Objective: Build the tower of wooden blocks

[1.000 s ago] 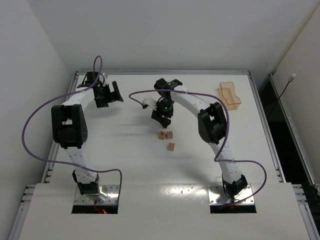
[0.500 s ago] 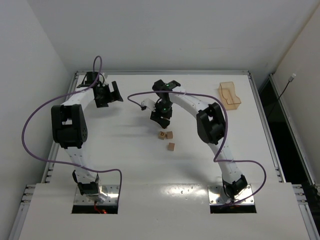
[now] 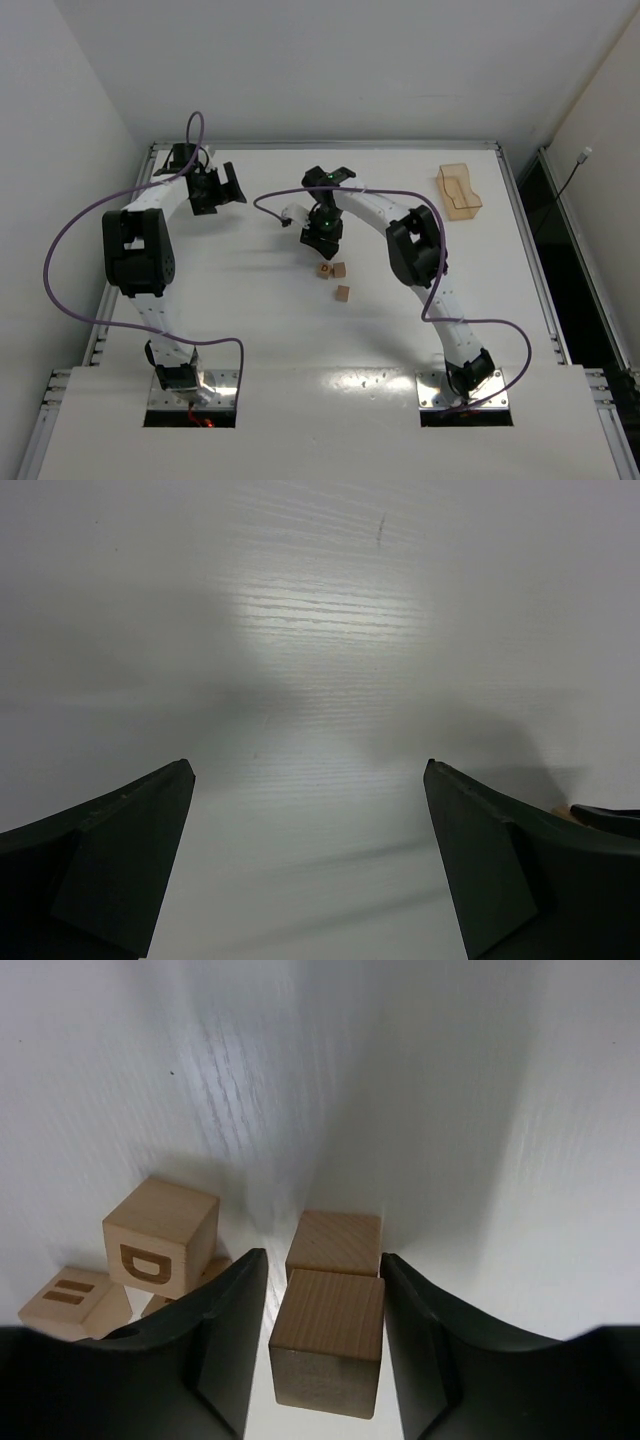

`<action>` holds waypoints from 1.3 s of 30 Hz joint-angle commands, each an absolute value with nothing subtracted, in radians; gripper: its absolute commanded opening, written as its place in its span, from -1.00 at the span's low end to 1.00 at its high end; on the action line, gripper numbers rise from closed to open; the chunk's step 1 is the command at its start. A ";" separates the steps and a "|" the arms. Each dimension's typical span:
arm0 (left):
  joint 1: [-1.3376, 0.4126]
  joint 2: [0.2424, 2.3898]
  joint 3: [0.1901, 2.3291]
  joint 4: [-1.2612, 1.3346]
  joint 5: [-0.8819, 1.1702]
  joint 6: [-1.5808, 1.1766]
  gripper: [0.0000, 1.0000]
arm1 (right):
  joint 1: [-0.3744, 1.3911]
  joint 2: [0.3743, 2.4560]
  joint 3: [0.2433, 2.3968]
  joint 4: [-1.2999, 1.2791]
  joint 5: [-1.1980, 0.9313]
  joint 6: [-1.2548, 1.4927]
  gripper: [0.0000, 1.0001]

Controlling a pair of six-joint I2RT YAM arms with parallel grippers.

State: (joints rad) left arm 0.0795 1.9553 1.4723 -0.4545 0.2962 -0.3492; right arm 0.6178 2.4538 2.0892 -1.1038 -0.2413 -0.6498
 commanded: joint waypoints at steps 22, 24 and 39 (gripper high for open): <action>0.094 1.944 1.488 -0.431 0.321 -0.348 0.98 | 0.624 2.436 2.088 -1.071 -0.232 -0.635 0.18; 0.094 1.933 1.488 -0.431 0.321 -0.348 0.98 | 0.624 2.425 2.088 -1.071 -0.241 -0.635 0.51; 0.065 1.577 1.189 -0.316 0.180 -0.391 0.98 | 0.615 1.857 1.847 -0.773 -0.178 -0.428 0.75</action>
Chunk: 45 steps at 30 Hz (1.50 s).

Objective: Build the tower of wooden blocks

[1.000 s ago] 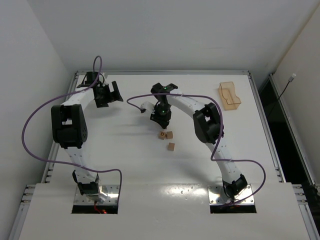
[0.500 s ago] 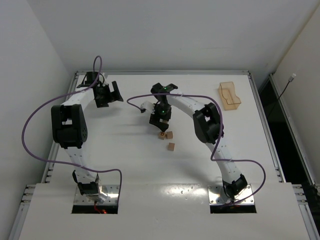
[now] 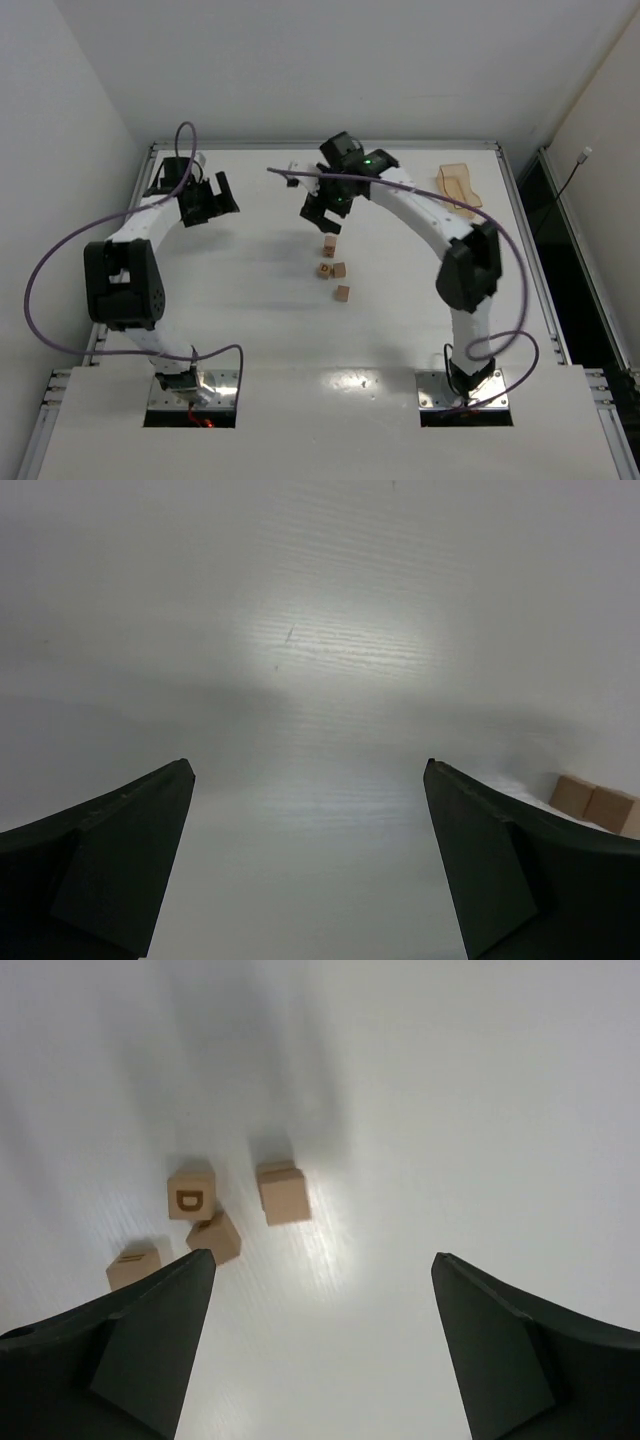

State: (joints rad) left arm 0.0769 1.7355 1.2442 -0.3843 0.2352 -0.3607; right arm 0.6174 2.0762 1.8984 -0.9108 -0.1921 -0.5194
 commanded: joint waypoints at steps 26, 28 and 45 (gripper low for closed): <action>-0.716 1.577 1.130 -0.426 -0.070 -0.350 0.39 | 0.111 1.327 1.088 -0.451 0.338 -0.106 0.67; -0.726 1.607 1.141 -0.436 -0.083 -0.359 0.32 | 0.091 1.327 1.088 -0.460 0.313 -0.106 0.67; -0.781 1.815 1.275 -0.456 -0.091 -0.379 0.15 | 0.014 1.358 1.088 -0.480 0.198 -0.106 0.67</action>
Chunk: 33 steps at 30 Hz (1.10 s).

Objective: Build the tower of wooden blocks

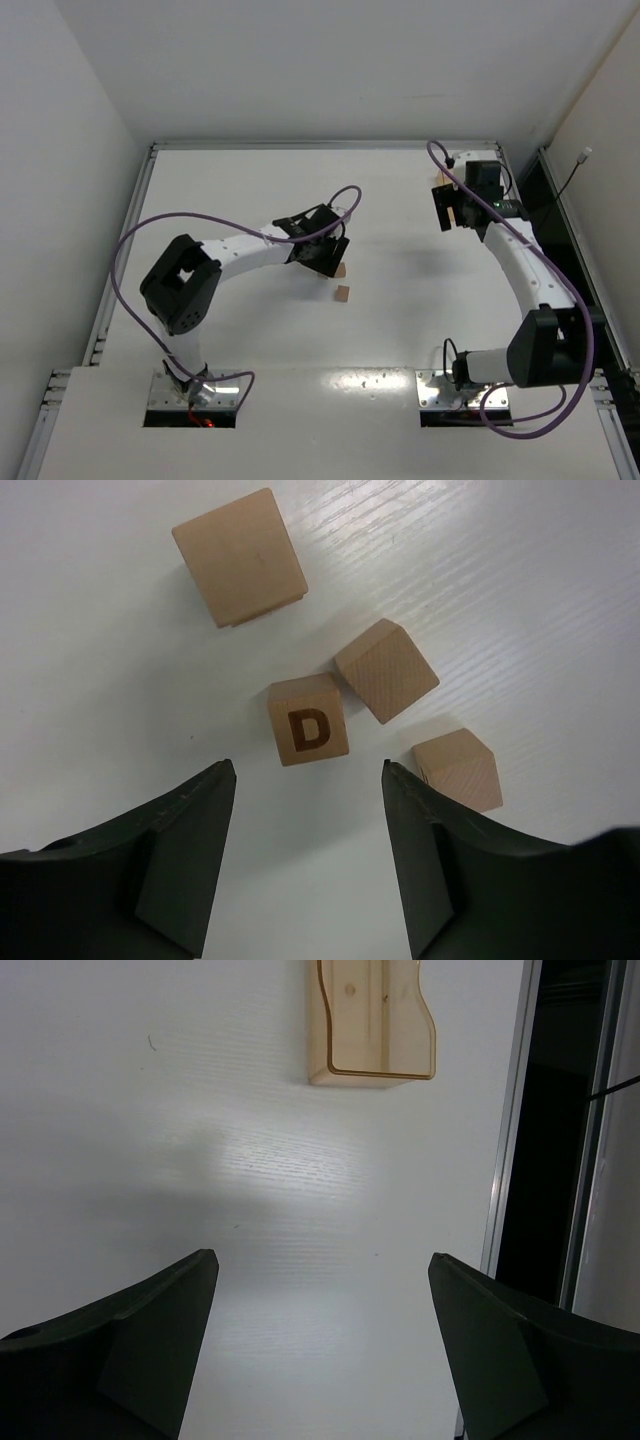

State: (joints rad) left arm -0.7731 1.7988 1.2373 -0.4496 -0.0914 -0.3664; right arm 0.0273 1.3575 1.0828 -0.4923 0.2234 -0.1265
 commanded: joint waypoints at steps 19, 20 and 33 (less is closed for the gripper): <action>-0.753 1.951 1.336 -0.483 -0.091 -0.388 -0.39 | 0.005 1.405 1.106 -0.489 0.158 -0.106 0.67; -0.753 1.951 1.336 -0.483 -0.091 -0.388 -0.46 | 0.005 1.405 1.106 -0.489 0.158 -0.106 0.67; -0.781 1.741 1.293 -0.494 -0.009 -0.296 -1.00 | 0.005 1.405 1.097 -0.489 0.097 -0.106 0.62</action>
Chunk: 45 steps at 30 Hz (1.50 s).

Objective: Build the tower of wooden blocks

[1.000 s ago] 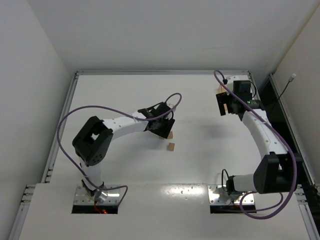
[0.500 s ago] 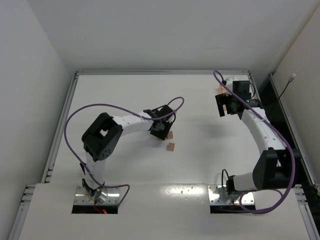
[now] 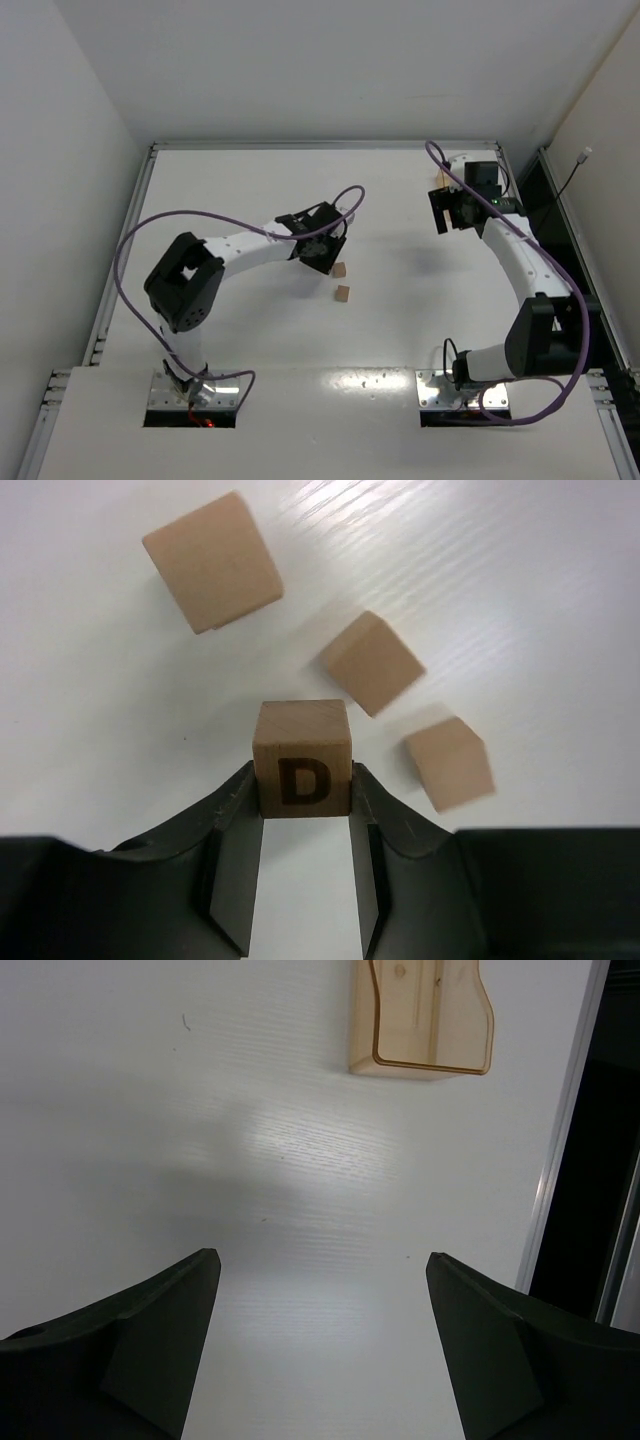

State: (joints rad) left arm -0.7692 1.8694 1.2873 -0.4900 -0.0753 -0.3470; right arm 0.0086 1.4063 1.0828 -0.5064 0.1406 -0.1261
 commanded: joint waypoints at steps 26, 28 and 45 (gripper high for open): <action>-0.661 1.873 1.806 -0.969 0.202 0.327 -1.00 | 0.005 1.443 1.144 -0.538 -0.008 -0.147 0.62; -0.618 1.913 1.828 -0.969 0.225 0.337 -1.00 | 0.005 1.453 1.144 -0.538 -0.008 -0.147 0.62; -0.549 2.042 1.956 -0.993 0.310 0.238 -1.00 | 0.005 1.503 1.183 -0.538 -0.008 -0.147 0.62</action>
